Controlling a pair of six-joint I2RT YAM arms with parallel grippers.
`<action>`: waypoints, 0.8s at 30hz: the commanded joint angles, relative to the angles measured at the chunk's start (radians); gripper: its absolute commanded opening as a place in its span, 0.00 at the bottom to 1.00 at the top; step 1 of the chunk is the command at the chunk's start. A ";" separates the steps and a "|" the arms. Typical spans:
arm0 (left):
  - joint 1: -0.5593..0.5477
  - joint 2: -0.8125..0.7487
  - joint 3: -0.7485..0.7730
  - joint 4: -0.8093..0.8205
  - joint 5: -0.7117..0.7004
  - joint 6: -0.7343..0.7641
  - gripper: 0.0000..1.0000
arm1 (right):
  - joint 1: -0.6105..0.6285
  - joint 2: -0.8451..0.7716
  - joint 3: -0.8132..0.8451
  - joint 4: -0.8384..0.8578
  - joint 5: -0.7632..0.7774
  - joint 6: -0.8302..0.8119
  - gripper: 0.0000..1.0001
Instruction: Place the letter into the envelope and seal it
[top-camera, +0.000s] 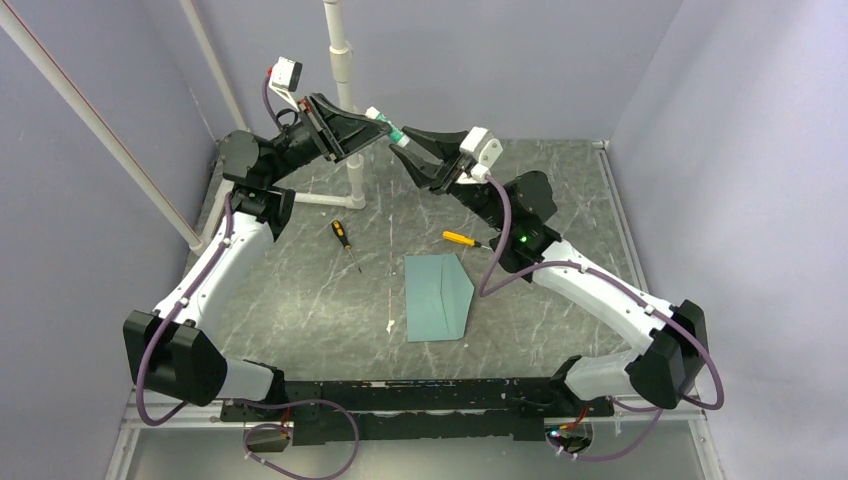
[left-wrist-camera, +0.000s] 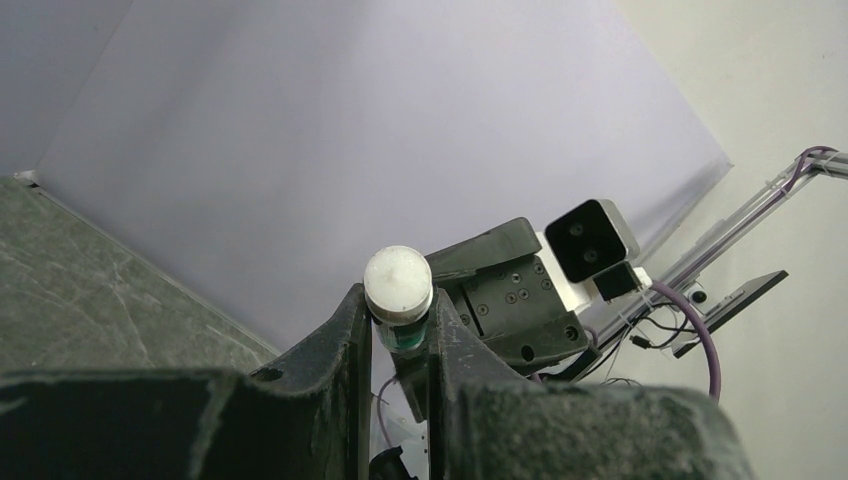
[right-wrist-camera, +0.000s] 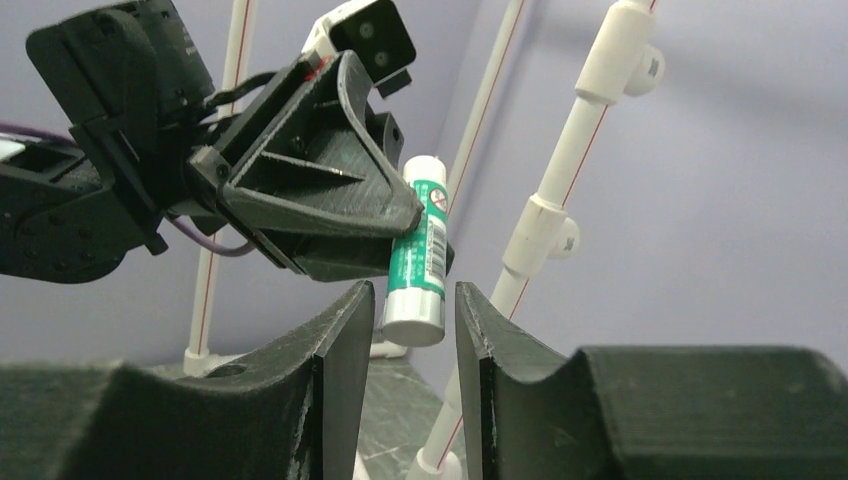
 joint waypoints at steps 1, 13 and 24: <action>-0.001 -0.008 0.042 0.030 0.023 0.022 0.02 | 0.001 0.002 0.039 -0.014 -0.007 0.028 0.39; -0.001 -0.024 0.036 0.031 0.046 0.089 0.02 | -0.037 -0.019 0.111 -0.085 -0.067 0.310 0.00; 0.000 -0.028 0.081 0.162 0.201 0.321 0.02 | -0.188 0.046 0.060 0.337 -0.203 1.529 0.00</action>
